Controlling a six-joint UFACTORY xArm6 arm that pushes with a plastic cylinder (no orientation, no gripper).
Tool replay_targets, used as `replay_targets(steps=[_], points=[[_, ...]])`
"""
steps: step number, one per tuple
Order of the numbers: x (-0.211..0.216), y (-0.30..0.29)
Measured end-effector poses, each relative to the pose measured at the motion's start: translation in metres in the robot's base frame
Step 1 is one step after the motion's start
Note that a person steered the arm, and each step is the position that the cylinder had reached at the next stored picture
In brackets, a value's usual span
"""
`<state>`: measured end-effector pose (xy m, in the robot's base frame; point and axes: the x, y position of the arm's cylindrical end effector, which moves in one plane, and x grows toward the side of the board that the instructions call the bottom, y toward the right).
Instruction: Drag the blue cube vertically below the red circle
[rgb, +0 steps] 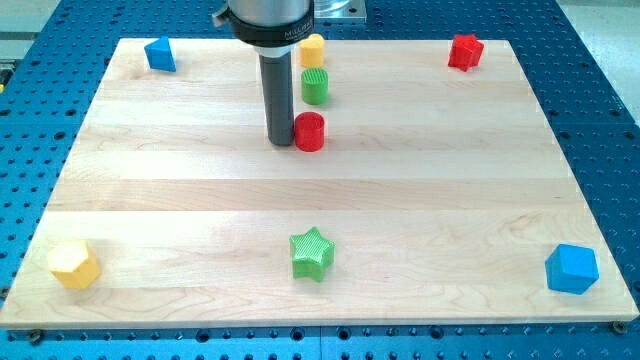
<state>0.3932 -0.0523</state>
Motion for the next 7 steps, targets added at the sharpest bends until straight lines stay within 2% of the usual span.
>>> replay_targets(steps=[1, 2, 4, 6, 7], points=[[0.042, -0.016], [0.071, 0.034], [0.100, 0.117], [0.113, 0.231], [0.119, 0.309]])
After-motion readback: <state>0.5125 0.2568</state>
